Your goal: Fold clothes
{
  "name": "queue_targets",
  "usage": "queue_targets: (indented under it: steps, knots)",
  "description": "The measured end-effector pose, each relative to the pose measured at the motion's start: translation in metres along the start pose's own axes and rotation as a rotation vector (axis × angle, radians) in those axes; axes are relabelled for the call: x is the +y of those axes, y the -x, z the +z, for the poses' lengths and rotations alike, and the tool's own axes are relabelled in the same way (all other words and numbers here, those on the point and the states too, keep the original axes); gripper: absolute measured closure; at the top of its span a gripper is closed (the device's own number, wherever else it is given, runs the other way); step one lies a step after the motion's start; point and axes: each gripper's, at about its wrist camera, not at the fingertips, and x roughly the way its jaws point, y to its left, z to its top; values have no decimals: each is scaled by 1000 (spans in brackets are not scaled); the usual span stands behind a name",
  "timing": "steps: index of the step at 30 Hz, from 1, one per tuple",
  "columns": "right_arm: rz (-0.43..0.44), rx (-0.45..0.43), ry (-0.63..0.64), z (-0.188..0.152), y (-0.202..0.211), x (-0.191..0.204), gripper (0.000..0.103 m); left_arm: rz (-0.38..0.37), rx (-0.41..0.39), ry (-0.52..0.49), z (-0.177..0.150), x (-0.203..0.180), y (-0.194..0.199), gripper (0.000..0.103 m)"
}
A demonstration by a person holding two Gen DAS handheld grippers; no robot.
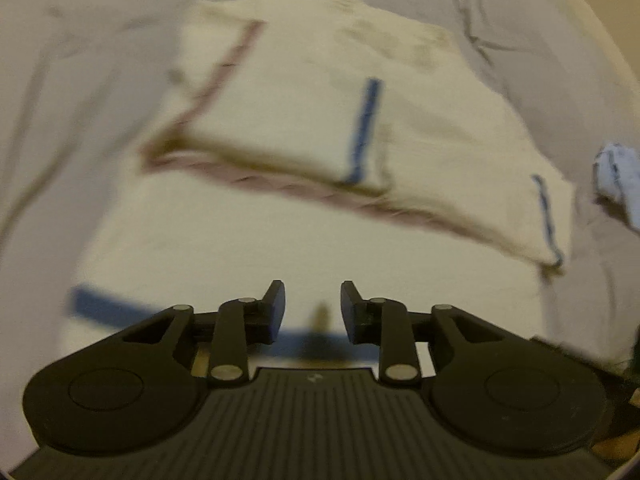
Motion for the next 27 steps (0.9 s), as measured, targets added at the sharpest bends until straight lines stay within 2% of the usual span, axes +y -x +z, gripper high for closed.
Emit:
queue_targets:
  steps: [4,7,8,11,13,15,16,17,19,23,25,27]
  knots:
    - [25,12,-222,6,-2,-48,27,-60,-28,-23,32,-34,-28,67]
    - [22,7,-285,10,-3,-66,26,-50,-24,-26,57,-47,-55,53]
    - [20,10,-297,11,-4,-70,26,-49,-14,-23,63,-49,-64,46]
    - [21,20,-308,22,-11,-78,25,-27,6,0,77,-52,-91,44]
    - [21,32,-311,24,-12,-82,25,-46,21,12,81,-56,-102,54]
    - [18,39,-314,26,-17,-85,25,-49,25,-19,82,-65,-105,83]
    - [17,42,-316,27,-19,-87,25,-60,23,-44,81,-70,-104,91]
    - [14,42,-317,28,-21,-88,25,-74,18,-66,81,-74,-101,94]
    - [9,40,-316,33,-23,-88,25,-116,-42,-104,81,-78,-78,96]
    - [7,11,-294,45,-19,-84,25,-152,-287,-180,85,-64,4,96]
    - [9,-8,-282,51,-15,-80,25,-75,-373,-202,91,-42,33,96]
    - [17,-24,-277,55,-15,-74,25,2,-388,-217,96,-18,41,96]
